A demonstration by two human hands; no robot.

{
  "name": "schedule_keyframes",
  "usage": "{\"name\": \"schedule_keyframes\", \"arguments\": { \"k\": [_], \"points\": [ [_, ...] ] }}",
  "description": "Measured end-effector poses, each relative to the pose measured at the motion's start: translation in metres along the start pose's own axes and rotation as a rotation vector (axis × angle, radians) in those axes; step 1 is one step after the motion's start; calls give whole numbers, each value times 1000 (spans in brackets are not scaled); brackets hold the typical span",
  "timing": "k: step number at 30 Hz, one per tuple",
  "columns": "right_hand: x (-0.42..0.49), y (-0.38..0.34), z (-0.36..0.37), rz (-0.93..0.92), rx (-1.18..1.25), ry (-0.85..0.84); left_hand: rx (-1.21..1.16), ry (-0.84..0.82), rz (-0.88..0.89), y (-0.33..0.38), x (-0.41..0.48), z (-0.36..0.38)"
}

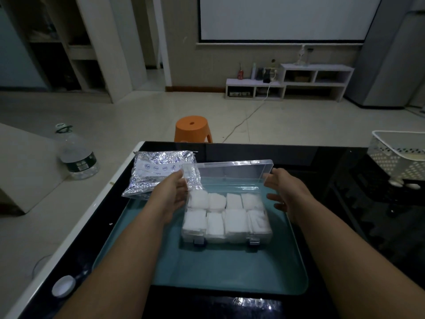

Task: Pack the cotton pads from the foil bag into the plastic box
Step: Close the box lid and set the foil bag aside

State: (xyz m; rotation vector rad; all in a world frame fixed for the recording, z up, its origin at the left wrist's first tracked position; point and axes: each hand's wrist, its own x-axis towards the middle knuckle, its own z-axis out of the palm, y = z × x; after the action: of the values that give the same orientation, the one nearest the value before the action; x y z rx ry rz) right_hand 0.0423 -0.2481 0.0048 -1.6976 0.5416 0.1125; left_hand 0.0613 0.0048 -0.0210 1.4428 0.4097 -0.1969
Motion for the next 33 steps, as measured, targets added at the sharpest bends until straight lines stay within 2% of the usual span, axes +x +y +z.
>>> {"name": "schedule_keyframes", "arguments": {
  "k": [7, 12, 15, 19, 22, 26, 29, 33],
  "points": [
    [4, 0, -4, 110, 40, -71, 68, -21, -78, 6, -6, -4],
    [-6, 8, 8, 71, -187, -56, 124, -15, -60, -2, -6, 0],
    [-10, 0, 8, 35, -346, -102, 148, -32, -35, 0, -11, 2],
    [-15, -9, 6, 1, -563, -228, 357, -66, -55, 4, -14, 0],
    [-14, -5, 0, 1, -559, -332, 482, -133, -24, 4, -16, -3],
    [-12, 0, -2, -92, -746, -333, 623, -199, 62, -3, -8, -13],
    [-16, -1, 1, -116, -838, -307, 857, -184, 142, -3, -8, -13],
    [-23, -6, 6, -25, -819, -332, 879, -316, 48, 0, -21, -7]
  ]
}}
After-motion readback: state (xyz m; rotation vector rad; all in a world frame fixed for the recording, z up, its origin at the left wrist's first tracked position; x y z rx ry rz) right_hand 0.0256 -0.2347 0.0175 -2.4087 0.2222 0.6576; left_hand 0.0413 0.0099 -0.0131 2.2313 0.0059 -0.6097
